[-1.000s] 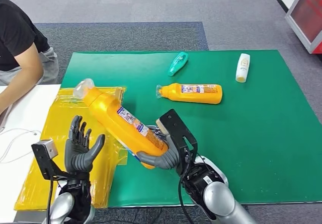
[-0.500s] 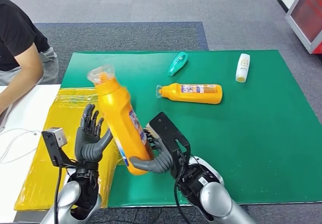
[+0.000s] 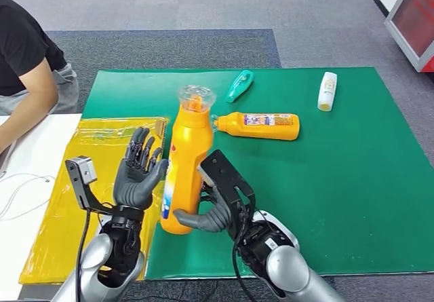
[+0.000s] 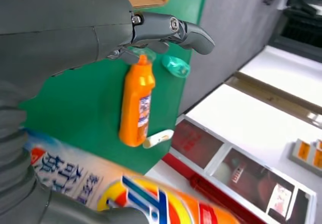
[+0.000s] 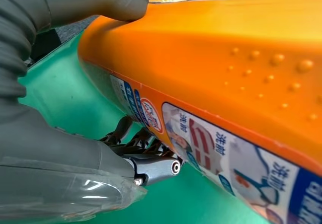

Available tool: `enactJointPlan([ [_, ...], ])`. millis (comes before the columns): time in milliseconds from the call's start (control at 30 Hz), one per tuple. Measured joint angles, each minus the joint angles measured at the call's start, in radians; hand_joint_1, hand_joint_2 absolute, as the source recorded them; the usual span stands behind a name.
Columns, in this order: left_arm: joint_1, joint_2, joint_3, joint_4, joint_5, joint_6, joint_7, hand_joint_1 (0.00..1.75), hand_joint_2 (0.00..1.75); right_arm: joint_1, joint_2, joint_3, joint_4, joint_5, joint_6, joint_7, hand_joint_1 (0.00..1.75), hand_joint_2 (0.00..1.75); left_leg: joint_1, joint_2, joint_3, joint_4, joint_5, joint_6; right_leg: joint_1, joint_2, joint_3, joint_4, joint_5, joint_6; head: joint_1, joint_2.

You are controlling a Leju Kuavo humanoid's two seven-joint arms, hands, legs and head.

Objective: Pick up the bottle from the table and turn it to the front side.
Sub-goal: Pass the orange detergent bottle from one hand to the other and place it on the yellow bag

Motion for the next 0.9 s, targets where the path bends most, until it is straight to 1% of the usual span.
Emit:
enactJointPlan([
  [200, 0.004, 0.017, -0.017, -0.025, -0.114, 0.048, -0.044, 0.0, 1.75, 0.008, 0.0, -0.005, -0.002, 0.004, -0.011, 0.0, 1.75, 1.75, 0.0, 0.0, 0.0, 0.0, 0.0, 0.0, 0.0, 0.0, 0.0, 0.0, 0.0, 0.0, 0.0, 0.0],
  [333, 0.016, 0.029, -0.018, -0.037, -0.143, 0.062, -0.055, 0.0, 1.75, 0.017, -0.002, -0.01, -0.016, 0.027, -0.02, 0.0, 1.75, 1.75, 0.0, 0.0, 0.0, 0.0, 0.0, 0.0, 0.0, 0.0, 0.0, 0.0, 0.0, 0.0, 0.0, 0.0],
  [533, 0.051, 0.054, -0.014, -0.069, -0.136, 0.05, -0.049, 0.0, 1.75, 0.038, -0.01, -0.037, -0.028, 0.045, -0.025, 0.0, 1.75, 1.75, 0.0, 0.0, 0.0, 0.0, 0.0, 0.0, 0.0, 0.0, 0.0, 0.0, 0.0, 0.0, 0.0, 0.0],
  [633, 0.064, 0.061, -0.013, -0.08, -0.119, 0.036, -0.025, 0.0, 1.75, 0.044, -0.011, -0.048, -0.024, 0.044, -0.012, 0.0, 1.75, 1.75, 0.0, 0.0, 0.0, 0.0, 0.0, 0.0, 0.0, 0.0, 0.0, 0.0, 0.0, 0.0, 0.0, 0.0],
  [733, 0.066, 0.064, -0.013, -0.082, -0.1, 0.029, -0.004, 0.0, 1.75, 0.043, -0.011, -0.049, -0.018, 0.049, -0.002, 0.0, 1.75, 1.75, 0.0, 0.0, 0.0, 0.0, 0.0, 0.0, 0.0, 0.0, 0.0, 0.0, 0.0, 0.0, 0.0, 0.0],
  [900, 0.054, 0.065, -0.013, -0.082, -0.116, 0.017, -0.017, 0.0, 1.75, 0.037, -0.011, -0.044, -0.01, 0.06, 0.006, 0.0, 1.75, 1.75, 0.0, 0.0, 0.0, 0.0, 0.0, 0.0, 0.0, 0.0, 0.0, 0.0, 0.0, 0.0, 0.0, 0.0],
])
